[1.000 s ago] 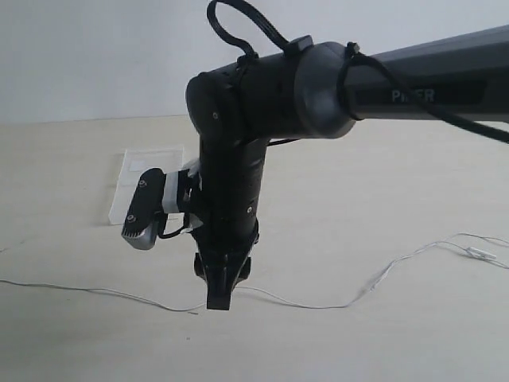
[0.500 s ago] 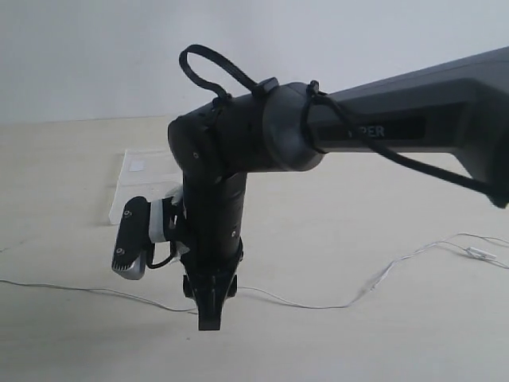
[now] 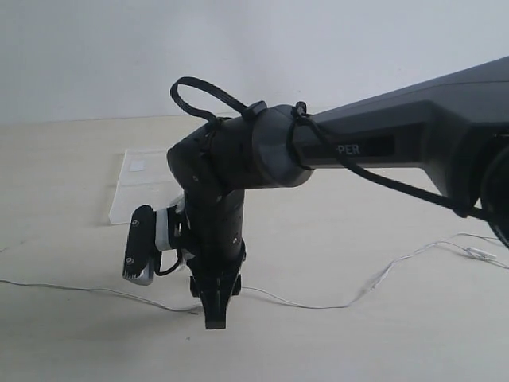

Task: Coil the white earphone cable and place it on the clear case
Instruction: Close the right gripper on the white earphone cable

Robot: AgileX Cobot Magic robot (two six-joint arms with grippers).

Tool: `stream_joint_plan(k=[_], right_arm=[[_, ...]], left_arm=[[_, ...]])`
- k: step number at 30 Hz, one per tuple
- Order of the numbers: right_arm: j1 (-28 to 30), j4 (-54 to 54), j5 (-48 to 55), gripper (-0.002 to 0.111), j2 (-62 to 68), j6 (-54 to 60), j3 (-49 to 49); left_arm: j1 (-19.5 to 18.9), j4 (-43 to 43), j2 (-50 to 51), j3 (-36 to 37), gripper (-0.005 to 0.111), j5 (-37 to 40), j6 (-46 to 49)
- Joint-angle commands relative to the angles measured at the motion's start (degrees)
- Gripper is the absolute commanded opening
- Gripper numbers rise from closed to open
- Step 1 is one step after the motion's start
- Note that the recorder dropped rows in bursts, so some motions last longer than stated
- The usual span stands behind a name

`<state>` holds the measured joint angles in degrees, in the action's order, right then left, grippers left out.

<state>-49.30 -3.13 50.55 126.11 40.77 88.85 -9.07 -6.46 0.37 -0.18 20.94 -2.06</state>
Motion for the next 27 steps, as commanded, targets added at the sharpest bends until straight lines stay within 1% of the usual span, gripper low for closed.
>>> stream_joint_plan(k=[1,4,6,8,9,13,17,24,27], right_arm=[[0.0,-0.4,-0.5,0.046,1.3,-0.5,0.7],[0.0,-0.4,-0.4,0.046,2.3,-0.6,0.7],[0.0,-0.4,-0.4,0.046,3.2,-2.6,0.7],[0.0,-0.4,0.5,0.042,3.6,-3.5,0.7],[0.0,-0.4,1.0,0.039,3.7,-3.5,0.7],[0.0,-0.6,3.7,0.017,3.9,-3.5,0.7],[0.0,-1.7,5.0,0.000,3.9,-3.5,0.7],[0.0,-6.0,5.4,0.000,3.4,-3.7,0.8],[0.0,-6.4,5.1,0.000,1.5,-6.3,0.8]], left_arm=[[-0.2,0.1,-0.4,0.2,0.000,-0.3,0.1],[-0.2,0.1,-0.4,0.2,0.000,-0.3,0.1],[-0.2,0.1,-0.4,0.2,0.000,-0.3,0.1],[-0.2,0.1,-0.4,0.2,0.000,-0.3,0.1],[-0.2,0.1,-0.4,0.2,0.000,-0.3,0.1],[-0.2,0.1,-0.4,0.2,0.000,-0.3,0.1],[-0.2,0.1,-0.4,0.2,0.000,-0.3,0.1],[-0.2,0.1,-0.4,0.2,0.000,-0.3,0.1],[-0.2,0.1,-0.4,0.2,0.000,-0.3,0.1]])
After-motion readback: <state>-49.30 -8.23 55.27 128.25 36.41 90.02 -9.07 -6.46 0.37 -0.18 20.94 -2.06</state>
